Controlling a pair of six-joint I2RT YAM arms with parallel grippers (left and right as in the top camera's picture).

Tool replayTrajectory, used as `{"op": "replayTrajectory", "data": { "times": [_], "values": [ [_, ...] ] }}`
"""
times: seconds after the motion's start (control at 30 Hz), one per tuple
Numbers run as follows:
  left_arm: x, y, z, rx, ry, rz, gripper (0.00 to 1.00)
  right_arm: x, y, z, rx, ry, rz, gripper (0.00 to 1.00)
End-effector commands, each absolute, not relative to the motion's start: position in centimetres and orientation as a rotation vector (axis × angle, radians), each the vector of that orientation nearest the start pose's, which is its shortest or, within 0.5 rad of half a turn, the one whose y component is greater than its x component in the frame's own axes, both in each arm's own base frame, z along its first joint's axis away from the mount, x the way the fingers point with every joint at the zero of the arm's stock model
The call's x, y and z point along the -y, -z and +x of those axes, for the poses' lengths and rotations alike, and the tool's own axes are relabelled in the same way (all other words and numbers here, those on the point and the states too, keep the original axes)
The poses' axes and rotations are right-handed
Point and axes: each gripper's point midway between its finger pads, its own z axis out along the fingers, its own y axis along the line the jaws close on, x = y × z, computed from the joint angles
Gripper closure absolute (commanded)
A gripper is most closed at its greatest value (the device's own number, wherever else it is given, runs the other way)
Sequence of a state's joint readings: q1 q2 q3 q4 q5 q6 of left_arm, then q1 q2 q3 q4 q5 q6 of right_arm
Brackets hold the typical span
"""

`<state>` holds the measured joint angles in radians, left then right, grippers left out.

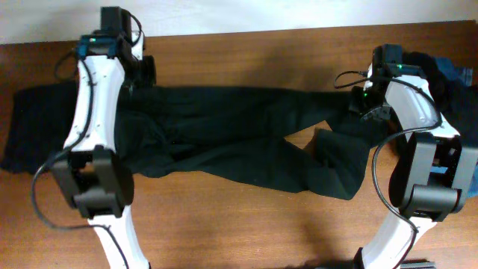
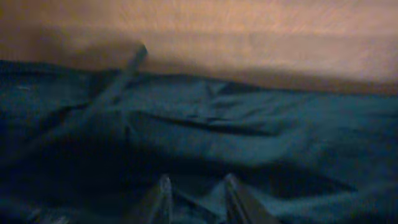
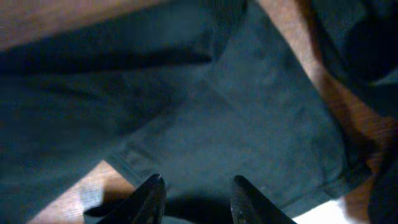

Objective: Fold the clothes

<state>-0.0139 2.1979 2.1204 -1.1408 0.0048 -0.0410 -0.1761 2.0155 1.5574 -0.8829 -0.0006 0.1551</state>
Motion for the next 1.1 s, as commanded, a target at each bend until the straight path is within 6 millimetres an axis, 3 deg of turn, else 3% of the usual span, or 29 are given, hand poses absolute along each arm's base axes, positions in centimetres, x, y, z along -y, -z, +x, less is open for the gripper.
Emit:
{"op": "replayTrajectory", "data": {
  "times": [0.0,0.17,0.27,0.53,0.63,0.77,0.93,1.07],
  "values": [
    [0.8,-10.7,51.2,-2.843,0.022,0.012,0.73,7.7,-5.4,43.1,-2.867,0.017,0.491,0.61],
    [-0.6,-7.9,51.6,-2.879,-0.086,-0.008,0.74,7.7,-5.3,43.4,-2.858,0.017,0.490,0.62],
    [-1.7,-7.1,51.9,-2.881,-0.147,-0.025,0.74,7.7,-4.3,43.4,-2.875,0.017,0.492,0.71],
    [-3.2,-7.0,52.7,-2.849,-0.155,-0.067,0.74,6.8,-0.7,44.2,-2.905,-0.068,0.487,0.92],
    [-3.5,-7.0,52.9,-2.841,-0.155,-0.075,0.73,6.7,-0.2,44.5,-2.905,-0.079,0.486,0.94],
    [-3.5,-7.1,53.2,-2.829,-0.155,-0.077,0.73,6.0,-0.3,45.6,-2.862,-0.153,0.478,0.95],
    [-3.5,-7.2,53.3,-2.826,-0.155,-0.076,0.73,3.0,-1.8,48.5,-2.737,-0.432,0.414,0.94],
    [-3.6,-7.2,53.2,-2.826,-0.155,-0.079,0.73,2.0,-2.9,50.3,-2.651,-0.521,0.439,0.94]
  ]
}}
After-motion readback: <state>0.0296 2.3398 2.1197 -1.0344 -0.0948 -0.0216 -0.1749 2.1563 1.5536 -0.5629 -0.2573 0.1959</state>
